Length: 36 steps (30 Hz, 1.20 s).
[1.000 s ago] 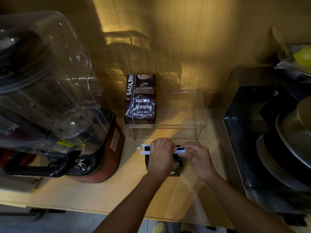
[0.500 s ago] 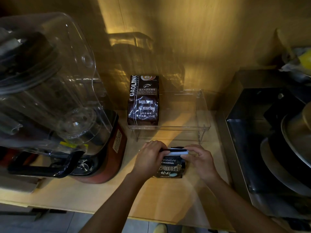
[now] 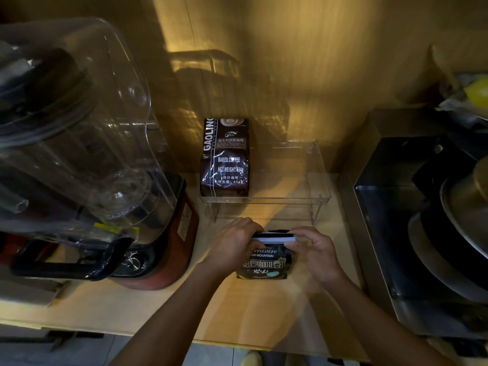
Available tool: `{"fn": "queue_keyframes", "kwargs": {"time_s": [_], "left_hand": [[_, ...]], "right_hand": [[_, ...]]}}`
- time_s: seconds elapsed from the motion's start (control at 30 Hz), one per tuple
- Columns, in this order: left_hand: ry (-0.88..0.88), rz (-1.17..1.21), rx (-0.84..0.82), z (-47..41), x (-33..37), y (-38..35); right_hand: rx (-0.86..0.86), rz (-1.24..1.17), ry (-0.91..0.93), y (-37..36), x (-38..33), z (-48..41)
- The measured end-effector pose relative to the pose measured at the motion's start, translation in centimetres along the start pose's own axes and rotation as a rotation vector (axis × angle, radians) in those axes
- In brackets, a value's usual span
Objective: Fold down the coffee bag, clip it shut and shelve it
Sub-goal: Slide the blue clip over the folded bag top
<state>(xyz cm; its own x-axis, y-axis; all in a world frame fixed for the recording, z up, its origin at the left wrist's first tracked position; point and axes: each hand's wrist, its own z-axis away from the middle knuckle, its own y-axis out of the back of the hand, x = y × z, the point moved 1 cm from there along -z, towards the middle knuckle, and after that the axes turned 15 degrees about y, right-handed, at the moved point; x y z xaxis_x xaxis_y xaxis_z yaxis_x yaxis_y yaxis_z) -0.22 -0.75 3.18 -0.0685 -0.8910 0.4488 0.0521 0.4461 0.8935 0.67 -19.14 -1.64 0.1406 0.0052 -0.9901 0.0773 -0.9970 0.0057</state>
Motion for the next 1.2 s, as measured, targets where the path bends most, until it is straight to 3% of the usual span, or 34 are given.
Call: {"fn": "queue_keyframes", "kwargs": {"time_s": [0.1, 0.2, 0.43, 0.93, 1.2], "left_hand": [[-0.027, -0.05, 0.032, 0.1, 0.4, -0.1], [-0.032, -0.098, 0.04, 0.2, 0.5, -0.1], [-0.066, -0.146, 0.047, 0.3, 0.6, -0.5], [-0.031, -0.112, 0.001, 0.3, 0.6, -0.5], [-0.054, -0.131, 0.079, 0.5, 0.6, -1.5]], "right_hand": [[-0.01, 0.065, -0.014, 0.0, -0.2, 0.1], [-0.096, 0.312, 0.022, 0.0, -0.6, 0.0], [-0.367, 0.749, 0.444, -1.1, -2.0, -0.4], [-0.36, 0.791, 0.424, -2.3, -2.0, -0.5], [-0.423, 0.927, 0.542, -2.3, -2.6, -0.3]]}}
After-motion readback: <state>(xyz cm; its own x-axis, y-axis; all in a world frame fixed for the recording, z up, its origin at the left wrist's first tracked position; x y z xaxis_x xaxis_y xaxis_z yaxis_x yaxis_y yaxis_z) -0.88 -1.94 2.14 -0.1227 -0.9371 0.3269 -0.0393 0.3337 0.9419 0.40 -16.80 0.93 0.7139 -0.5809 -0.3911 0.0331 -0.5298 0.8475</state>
